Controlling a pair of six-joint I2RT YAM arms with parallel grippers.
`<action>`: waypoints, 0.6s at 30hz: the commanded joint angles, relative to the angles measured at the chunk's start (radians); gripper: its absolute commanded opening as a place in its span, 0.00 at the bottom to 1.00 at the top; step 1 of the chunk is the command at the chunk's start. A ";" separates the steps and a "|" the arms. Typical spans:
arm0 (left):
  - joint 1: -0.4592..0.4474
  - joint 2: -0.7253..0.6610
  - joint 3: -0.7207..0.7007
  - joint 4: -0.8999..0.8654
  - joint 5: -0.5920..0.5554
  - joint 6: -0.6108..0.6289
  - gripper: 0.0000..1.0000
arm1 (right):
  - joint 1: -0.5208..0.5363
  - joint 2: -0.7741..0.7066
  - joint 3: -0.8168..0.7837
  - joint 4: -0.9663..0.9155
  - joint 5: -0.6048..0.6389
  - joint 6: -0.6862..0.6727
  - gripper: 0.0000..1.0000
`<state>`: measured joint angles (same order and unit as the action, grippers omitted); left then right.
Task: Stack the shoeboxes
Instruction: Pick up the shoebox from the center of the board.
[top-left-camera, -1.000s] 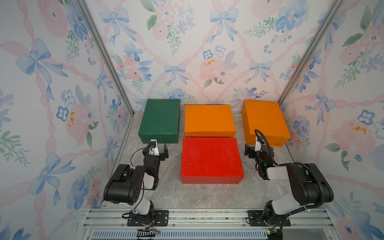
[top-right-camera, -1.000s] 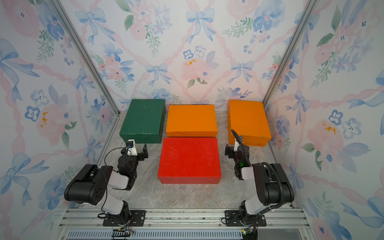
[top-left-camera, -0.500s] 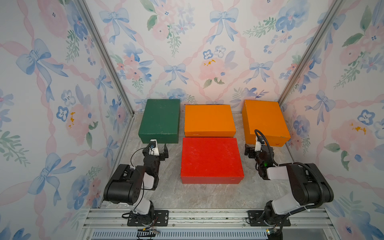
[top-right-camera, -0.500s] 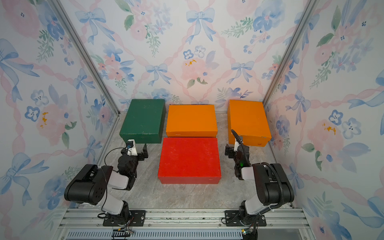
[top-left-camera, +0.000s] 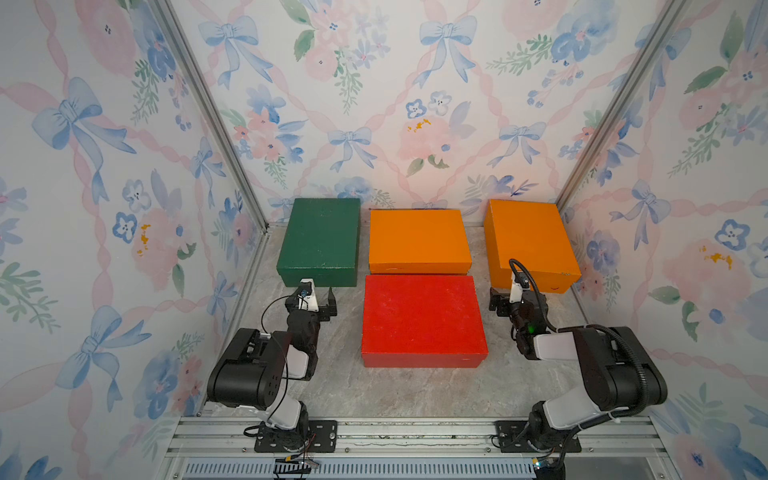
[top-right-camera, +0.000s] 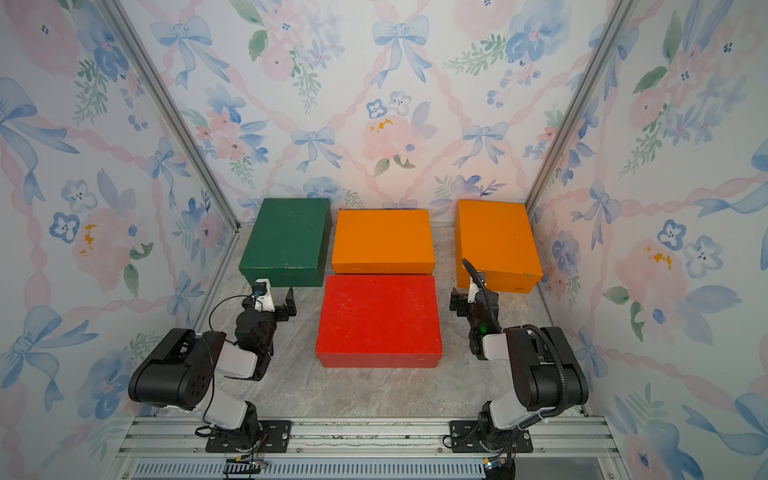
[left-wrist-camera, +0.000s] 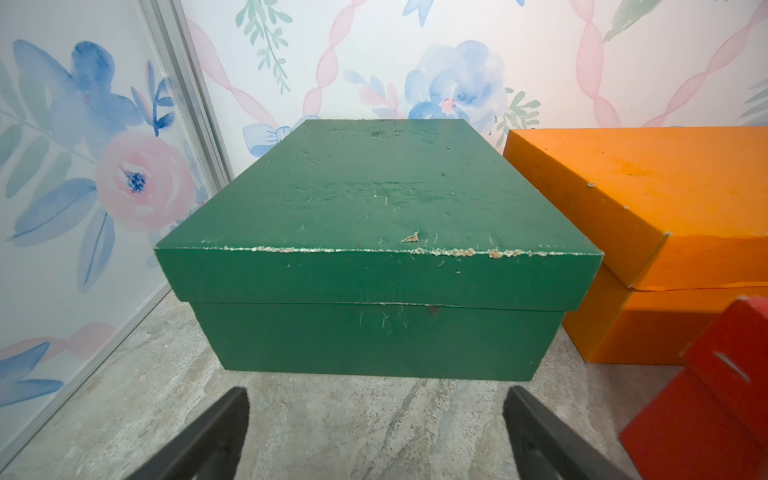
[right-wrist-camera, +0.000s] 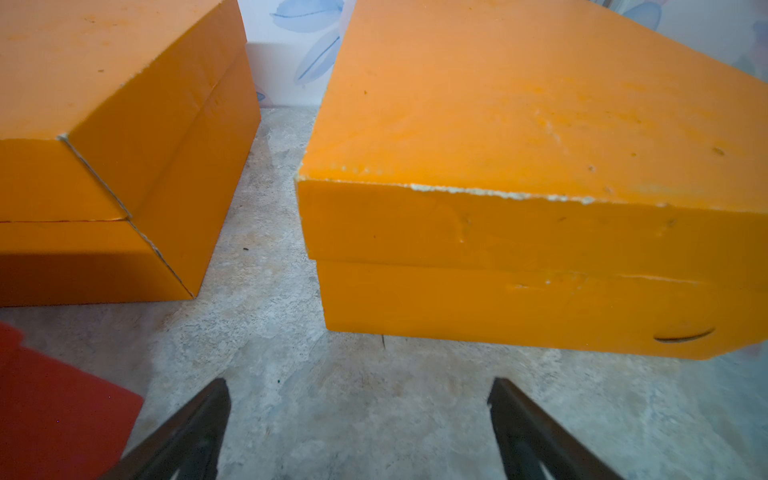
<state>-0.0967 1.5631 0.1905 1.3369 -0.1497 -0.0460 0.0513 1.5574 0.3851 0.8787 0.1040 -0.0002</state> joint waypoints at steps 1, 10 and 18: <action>0.007 -0.011 -0.005 0.019 0.014 -0.006 0.98 | -0.005 -0.010 0.007 0.022 -0.006 0.001 0.97; 0.009 -0.010 -0.003 0.019 0.020 -0.010 0.98 | -0.006 -0.010 0.007 0.022 -0.006 0.001 0.97; 0.010 -0.011 -0.003 0.019 0.003 -0.015 0.98 | -0.004 -0.010 0.007 0.023 -0.006 0.002 0.97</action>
<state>-0.0910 1.5631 0.1905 1.3369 -0.1444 -0.0494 0.0513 1.5574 0.3851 0.8787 0.1040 -0.0002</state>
